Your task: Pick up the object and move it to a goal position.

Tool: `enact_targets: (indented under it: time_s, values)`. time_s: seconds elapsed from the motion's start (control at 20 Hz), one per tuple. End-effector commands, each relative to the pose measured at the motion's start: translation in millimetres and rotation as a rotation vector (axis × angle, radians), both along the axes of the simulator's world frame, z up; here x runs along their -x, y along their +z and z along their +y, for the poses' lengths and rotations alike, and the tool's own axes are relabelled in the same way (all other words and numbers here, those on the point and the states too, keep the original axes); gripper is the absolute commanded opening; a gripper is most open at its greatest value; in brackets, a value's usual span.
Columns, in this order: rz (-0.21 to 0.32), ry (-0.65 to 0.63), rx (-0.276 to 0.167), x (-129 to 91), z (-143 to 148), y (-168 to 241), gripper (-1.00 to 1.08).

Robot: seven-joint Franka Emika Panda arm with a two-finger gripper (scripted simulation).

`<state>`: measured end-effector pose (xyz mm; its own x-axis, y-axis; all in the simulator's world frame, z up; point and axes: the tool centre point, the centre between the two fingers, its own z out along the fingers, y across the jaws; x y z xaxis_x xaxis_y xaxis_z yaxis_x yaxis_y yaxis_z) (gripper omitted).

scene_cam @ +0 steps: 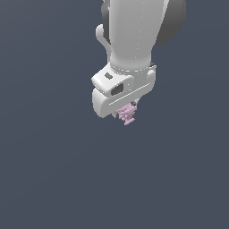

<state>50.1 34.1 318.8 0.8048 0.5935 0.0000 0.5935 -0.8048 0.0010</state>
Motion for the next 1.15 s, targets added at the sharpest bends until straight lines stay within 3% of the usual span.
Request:
enact_targets:
  time_s: [0.0, 0.55, 1.1]
  values:
    - [0.001, 0.000, 0.000, 6.1, 0.4, 28.3, -1.00]
    - [0.001, 0.000, -0.001, 21.0, 1.8, 120.0, -1.00]
    - [0.001, -0.001, -0.001, 22.7, 1.9, 143.2, -1.00]
